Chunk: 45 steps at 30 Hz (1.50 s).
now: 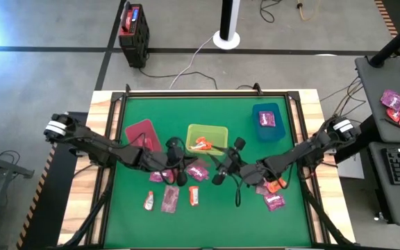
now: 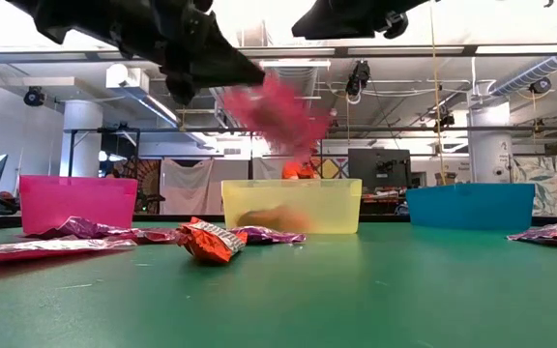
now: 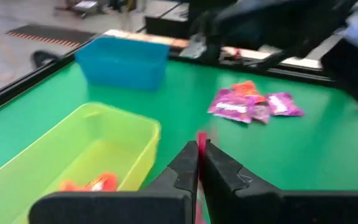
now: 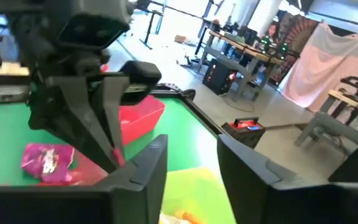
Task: Sort candy by brand, put in halloween buckets
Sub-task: Put the red candy into the red bin
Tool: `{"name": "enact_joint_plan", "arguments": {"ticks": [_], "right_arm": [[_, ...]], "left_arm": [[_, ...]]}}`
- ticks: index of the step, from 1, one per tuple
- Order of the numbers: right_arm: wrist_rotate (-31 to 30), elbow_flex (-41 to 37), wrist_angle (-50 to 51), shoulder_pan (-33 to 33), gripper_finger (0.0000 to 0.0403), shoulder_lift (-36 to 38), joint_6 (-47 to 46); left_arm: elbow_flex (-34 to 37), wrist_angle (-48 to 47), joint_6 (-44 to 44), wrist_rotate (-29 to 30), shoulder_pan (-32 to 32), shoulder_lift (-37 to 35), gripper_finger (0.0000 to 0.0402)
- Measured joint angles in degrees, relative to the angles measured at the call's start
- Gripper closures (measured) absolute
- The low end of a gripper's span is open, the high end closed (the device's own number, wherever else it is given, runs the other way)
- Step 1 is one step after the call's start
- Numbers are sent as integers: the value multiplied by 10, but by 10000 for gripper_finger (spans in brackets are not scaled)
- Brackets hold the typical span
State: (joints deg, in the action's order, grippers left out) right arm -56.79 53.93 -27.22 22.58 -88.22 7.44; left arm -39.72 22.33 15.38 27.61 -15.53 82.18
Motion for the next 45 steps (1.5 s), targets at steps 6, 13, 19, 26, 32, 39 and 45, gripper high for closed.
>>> {"name": "enact_joint_plan", "arguments": {"ticks": [6, 13, 19, 26, 32, 39, 45], "right_arm": [[-1, 0, 5, -19, 229, 28, 13], [-1, 0, 44, -52, 216, 33, 11], [11, 0, 107, -82, 215, 30, -45], [33, -1, 148, -103, 218, 29, -91], [34, -2, 150, -102, 216, 28, -90], [34, -2, 150, -108, 216, 28, -89], [33, -2, 150, -115, 218, 28, -97]], "left_arm": [[-29, -221, 81, 66, 0, -70, 401], [-171, -656, 186, 134, 0, -117, 402], [-268, -991, 342, 165, 2, -112, 402], [-253, -1051, 392, 127, 13, -114, 402], [-197, -1050, 408, 78, 37, -112, 402], [-174, -1031, 390, 81, 70, -110, 402], [-170, -976, 333, 66, 86, -108, 401]]}}
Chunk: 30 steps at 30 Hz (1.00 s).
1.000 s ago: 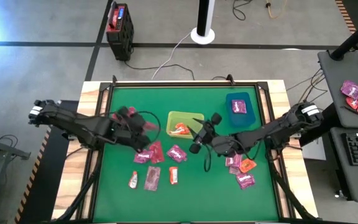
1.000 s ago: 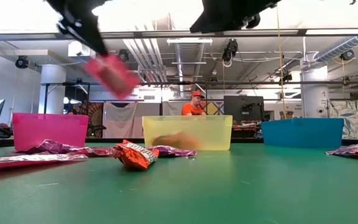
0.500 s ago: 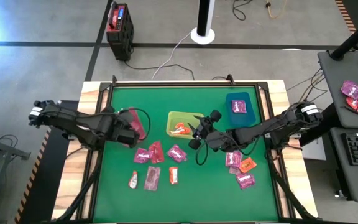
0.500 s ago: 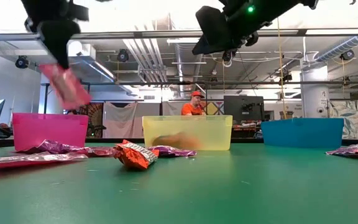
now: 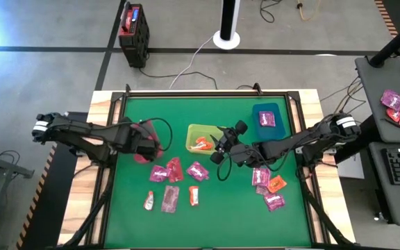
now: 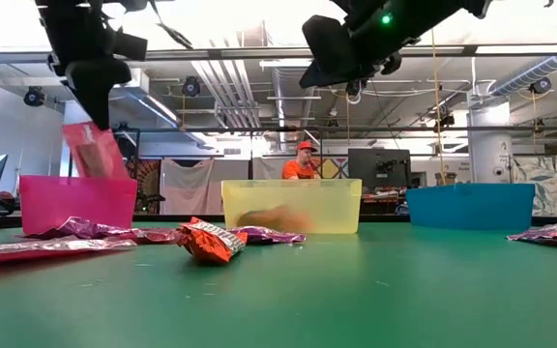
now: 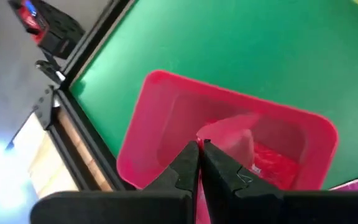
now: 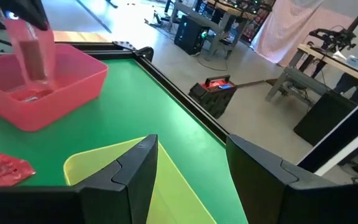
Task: Sort candy by brand, put in halloween buckets
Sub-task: Put the red candy into the red bin, then put the purple candy into the blue bin
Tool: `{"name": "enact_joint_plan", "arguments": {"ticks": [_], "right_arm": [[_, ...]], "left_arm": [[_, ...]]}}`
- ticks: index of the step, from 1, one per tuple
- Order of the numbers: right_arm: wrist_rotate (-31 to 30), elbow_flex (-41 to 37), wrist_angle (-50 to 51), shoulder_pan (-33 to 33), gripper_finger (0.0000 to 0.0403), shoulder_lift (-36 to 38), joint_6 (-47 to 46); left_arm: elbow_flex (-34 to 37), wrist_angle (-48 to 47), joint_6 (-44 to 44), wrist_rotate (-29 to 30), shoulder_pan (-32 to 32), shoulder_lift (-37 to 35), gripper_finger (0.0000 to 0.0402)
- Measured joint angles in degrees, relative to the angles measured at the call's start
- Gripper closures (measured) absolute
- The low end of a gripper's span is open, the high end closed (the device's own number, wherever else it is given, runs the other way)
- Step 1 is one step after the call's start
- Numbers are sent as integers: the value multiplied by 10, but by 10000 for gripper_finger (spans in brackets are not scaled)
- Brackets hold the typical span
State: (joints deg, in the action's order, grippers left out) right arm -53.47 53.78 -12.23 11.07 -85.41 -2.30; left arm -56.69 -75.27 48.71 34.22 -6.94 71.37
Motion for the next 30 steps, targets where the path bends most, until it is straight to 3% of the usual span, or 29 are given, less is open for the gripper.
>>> {"name": "enact_joint_plan", "arguments": {"ticks": [4, 9, 14, 21, 25, 30], "right_arm": [[1, 0, 1, 0, 219, 0, -1], [16, 0, 0, 0, 218, 0, -3], [19, 0, 12, 0, 220, 0, -21], [36, 0, 88, 0, 218, 1, -82], [119, 11, 188, 0, 222, 6, -163], [289, 55, 379, 1, 228, 9, -296]], "left_arm": [[3, -10, -21, -6, 2, 0, 401], [3, 2, -26, 37, 6, 4, 392], [3, 17, -18, 5, 6, 26, 337], [2, 55, -15, 17, -5, 53, 255], [2, 150, -69, 25, -31, 46, 233], [2, 270, -156, 43, -90, 30, 229]]}}
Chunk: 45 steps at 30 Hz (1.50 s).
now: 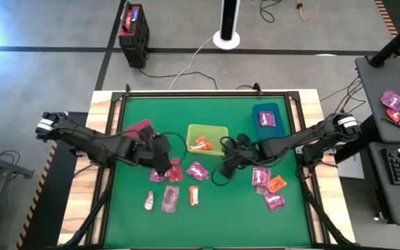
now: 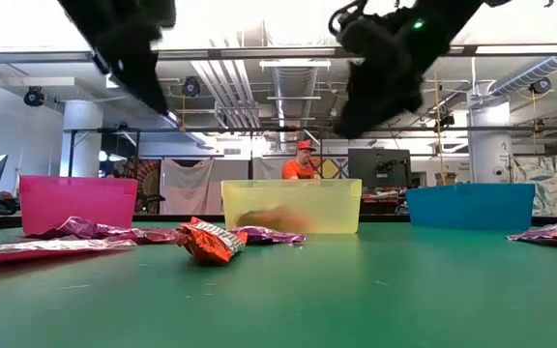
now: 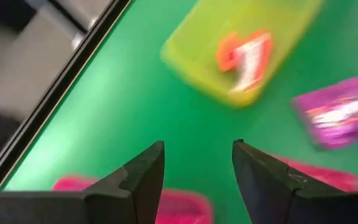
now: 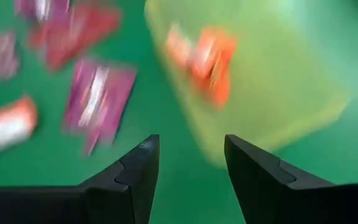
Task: Sort candy by brand, put in halloween buckets
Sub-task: Put the purple candy into the blue bin
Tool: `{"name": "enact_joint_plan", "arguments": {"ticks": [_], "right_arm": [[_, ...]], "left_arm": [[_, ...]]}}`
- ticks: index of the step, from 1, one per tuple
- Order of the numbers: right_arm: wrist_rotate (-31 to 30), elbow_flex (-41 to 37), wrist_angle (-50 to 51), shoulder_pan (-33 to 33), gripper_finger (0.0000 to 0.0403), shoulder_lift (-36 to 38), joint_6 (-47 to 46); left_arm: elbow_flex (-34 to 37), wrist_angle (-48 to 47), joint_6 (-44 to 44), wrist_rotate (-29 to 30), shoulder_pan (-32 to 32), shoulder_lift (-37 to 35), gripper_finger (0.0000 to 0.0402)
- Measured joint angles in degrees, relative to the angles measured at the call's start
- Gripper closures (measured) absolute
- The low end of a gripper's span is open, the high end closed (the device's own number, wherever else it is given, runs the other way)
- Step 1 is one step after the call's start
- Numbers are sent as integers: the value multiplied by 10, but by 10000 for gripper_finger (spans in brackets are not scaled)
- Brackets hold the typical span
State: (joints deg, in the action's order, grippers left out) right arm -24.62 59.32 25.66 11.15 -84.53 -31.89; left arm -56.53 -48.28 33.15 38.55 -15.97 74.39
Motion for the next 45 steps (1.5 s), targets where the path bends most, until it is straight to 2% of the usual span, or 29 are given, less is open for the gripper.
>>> {"name": "enact_joint_plan", "arguments": {"ticks": [3, 5, 11, 14, 20, 29, 32, 37, 42, 45], "right_arm": [[112, 22, 117, 7, 232, 0, -89], [156, 30, 191, 18, 234, 0, -151], [175, 18, 436, 65, 236, 0, -327], [187, -2, 496, 84, 232, 4, -389], [221, -68, 448, 95, 231, 43, -423], [218, -173, 312, 96, 225, 161, -487], [218, -212, 269, 96, 223, 192, -515], [216, -270, 192, 96, 223, 205, -537], [215, -311, 74, 96, 224, 199, -531], [201, -315, 60, 96, 233, 200, -530]], "left_arm": [[0, 73, -62, 0, -41, -2, 229], [0, 114, -101, 0, -69, -2, 229], [5, 209, -191, 0, -128, -2, 229], [8, 215, -192, 0, -137, -2, 229], [37, 216, -164, 0, -140, -1, 228], [66, 223, -117, 2, -140, -2, 228], [68, 223, -118, 28, -140, -2, 228], [72, 222, -122, 45, -139, -2, 228], [72, 222, -125, 52, -139, -2, 228], [72, 222, -125, 67, -139, -2, 228]]}}
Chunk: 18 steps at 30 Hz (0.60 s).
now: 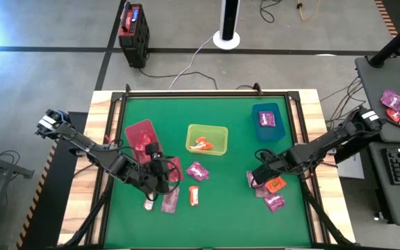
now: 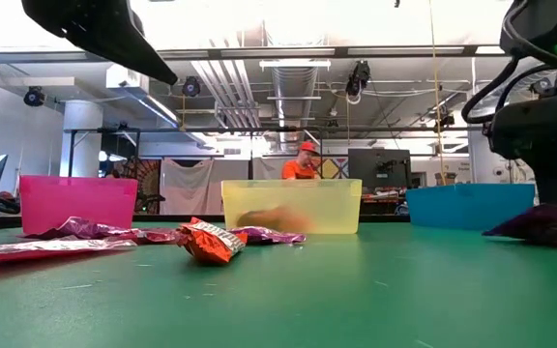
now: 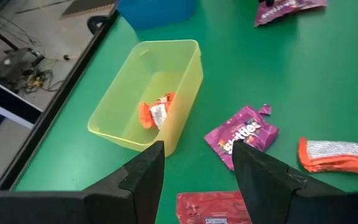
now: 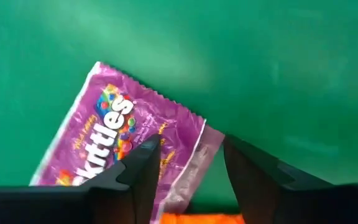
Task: Sort candy by brand, put in halloween buckets
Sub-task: Put the purple candy into the blue bin
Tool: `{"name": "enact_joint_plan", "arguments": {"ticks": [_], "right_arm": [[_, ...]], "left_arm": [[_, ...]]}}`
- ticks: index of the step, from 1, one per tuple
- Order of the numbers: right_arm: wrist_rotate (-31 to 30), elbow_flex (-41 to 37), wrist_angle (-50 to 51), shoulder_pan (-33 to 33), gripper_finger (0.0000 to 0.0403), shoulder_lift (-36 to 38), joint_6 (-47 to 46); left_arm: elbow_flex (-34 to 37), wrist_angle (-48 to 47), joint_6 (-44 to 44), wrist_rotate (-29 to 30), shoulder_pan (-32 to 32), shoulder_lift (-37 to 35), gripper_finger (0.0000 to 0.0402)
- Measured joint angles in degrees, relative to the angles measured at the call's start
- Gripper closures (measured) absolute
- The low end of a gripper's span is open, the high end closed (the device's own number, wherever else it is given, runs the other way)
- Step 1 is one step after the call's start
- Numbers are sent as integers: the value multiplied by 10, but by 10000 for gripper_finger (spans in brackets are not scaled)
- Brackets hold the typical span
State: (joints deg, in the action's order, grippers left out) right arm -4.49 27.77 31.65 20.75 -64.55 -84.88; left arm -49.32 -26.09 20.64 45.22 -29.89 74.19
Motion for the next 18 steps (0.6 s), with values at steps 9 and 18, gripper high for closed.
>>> {"name": "enact_joint_plan", "arguments": {"ticks": [9, 18], "right_arm": [[-69, 0, -30, 0, 324, -1, 47], [-100, 0, -75, 0, 394, -1, 130]], "left_arm": [[0, 1, 0, 8, 0, 0, 228], [0, 3, 12, 9, 0, 0, 228]]}}
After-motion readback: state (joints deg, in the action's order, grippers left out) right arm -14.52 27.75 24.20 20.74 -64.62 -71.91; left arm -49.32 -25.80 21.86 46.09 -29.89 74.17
